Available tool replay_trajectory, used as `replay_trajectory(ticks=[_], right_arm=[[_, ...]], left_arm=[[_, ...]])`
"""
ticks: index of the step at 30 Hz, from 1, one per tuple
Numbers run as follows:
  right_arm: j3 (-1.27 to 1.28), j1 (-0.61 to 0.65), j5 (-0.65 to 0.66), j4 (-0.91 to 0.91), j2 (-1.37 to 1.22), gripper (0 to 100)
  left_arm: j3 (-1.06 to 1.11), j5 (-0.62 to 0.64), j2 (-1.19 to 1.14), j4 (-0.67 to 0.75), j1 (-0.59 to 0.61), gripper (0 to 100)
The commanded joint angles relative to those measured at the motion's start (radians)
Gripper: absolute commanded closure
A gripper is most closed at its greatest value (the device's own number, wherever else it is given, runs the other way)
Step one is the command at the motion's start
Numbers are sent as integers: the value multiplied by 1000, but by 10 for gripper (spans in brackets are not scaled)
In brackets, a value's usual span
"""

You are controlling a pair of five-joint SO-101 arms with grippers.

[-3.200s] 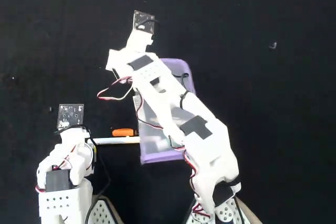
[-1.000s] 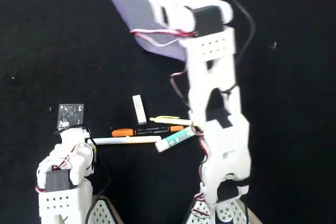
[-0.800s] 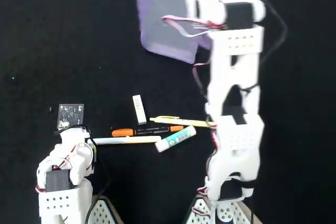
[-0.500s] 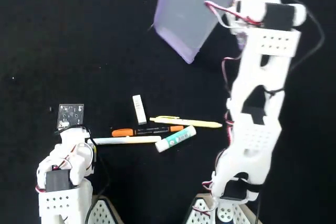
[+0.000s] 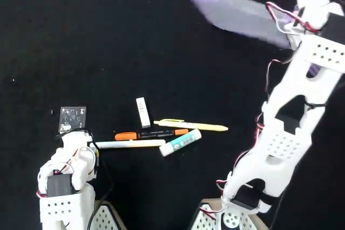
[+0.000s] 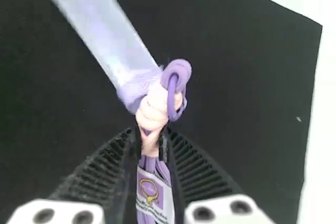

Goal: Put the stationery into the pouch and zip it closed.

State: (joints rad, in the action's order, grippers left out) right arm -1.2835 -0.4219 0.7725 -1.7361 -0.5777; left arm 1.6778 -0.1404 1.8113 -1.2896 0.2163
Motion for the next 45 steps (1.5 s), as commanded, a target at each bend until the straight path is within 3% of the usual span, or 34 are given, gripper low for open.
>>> replay_trajectory(ticks=[1, 8, 21, 30, 37, 45], right_arm=[[47, -35, 46, -31, 54, 987], [483, 52, 48, -29, 280, 987], [1122, 466, 34, -23, 779, 987], [1412, 720, -207, 87, 995, 987], [1678, 948, -370, 316, 1124, 987], [1862, 993, -445, 525, 1237, 986]], left_arm=[[22, 5, 6, 17, -1, 902], [22, 5, 6, 17, -2, 902], [22, 5, 6, 17, -2, 902], [22, 5, 6, 17, -2, 902], [22, 5, 6, 17, -2, 902], [22, 5, 6, 17, -2, 902]])
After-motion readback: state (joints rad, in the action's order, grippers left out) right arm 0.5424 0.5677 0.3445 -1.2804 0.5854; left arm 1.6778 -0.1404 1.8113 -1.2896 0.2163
